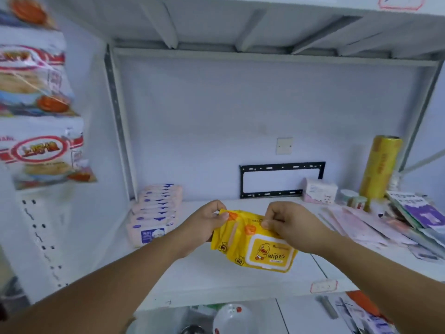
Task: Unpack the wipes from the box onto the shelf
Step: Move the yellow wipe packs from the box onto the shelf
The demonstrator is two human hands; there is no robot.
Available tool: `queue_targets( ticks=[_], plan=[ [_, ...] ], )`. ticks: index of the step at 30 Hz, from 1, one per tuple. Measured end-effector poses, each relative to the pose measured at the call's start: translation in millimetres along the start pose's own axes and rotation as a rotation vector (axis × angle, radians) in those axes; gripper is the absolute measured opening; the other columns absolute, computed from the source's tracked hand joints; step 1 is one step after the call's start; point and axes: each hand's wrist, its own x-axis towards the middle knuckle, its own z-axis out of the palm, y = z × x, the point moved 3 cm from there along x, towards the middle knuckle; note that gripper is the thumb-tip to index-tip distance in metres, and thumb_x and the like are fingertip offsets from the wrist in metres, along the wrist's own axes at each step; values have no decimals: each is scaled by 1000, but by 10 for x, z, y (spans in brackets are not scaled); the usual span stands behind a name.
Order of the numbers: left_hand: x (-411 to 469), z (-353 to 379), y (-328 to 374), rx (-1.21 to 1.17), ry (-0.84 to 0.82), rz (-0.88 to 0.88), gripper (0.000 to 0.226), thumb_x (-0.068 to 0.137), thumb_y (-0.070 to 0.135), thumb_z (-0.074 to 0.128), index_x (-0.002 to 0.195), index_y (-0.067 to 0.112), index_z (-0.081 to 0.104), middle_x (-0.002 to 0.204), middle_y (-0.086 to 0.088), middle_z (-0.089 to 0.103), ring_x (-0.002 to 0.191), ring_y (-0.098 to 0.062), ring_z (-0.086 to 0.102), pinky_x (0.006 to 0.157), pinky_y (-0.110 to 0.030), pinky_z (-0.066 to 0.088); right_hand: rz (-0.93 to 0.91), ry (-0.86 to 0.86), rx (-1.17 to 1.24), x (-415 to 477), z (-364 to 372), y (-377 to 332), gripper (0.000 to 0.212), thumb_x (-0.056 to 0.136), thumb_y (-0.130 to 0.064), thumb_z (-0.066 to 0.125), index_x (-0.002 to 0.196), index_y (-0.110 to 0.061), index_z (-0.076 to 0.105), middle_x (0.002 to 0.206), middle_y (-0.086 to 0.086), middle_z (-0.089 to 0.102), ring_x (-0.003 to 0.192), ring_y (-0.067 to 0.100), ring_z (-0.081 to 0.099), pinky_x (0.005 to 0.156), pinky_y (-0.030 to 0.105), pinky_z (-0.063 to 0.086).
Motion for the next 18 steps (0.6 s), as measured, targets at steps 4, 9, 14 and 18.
queue_targets(
  ticks=[4, 9, 14, 18],
  plan=[
    [235, -532, -286, 7, 1, -36, 18, 104, 31, 55, 87, 25, 56, 90, -10, 62, 79, -24, 56, 68, -32, 50, 18, -32, 59, 497, 435, -20, 18, 95, -26, 65, 77, -22, 64, 64, -9, 63, 55, 1, 51, 59, 26, 42],
    [579, -977, -642, -30, 19, -89, 18, 104, 30, 55, 86, 26, 57, 91, -13, 59, 86, -27, 54, 72, -36, 50, 48, -41, 106, 1028, 821, 7, 20, 94, -25, 66, 74, -25, 65, 68, -11, 66, 61, 2, 56, 62, 25, 44],
    [1038, -1220, -877, -51, 51, -130, 24, 104, 26, 55, 80, 28, 59, 82, -9, 58, 82, -27, 52, 67, -33, 46, 74, -47, 127, 1503, 1019, 148, 18, 94, -24, 66, 77, -22, 66, 72, -9, 67, 65, 5, 59, 63, 25, 45],
    [1449, -1366, -1058, -71, 78, -161, 22, 104, 24, 55, 83, 27, 59, 89, -13, 57, 86, -29, 52, 70, -35, 47, 91, -64, 145, 1982, 1132, 361, 16, 94, -24, 67, 78, -21, 67, 82, -3, 74, 76, 12, 67, 72, 32, 52]
  ],
)
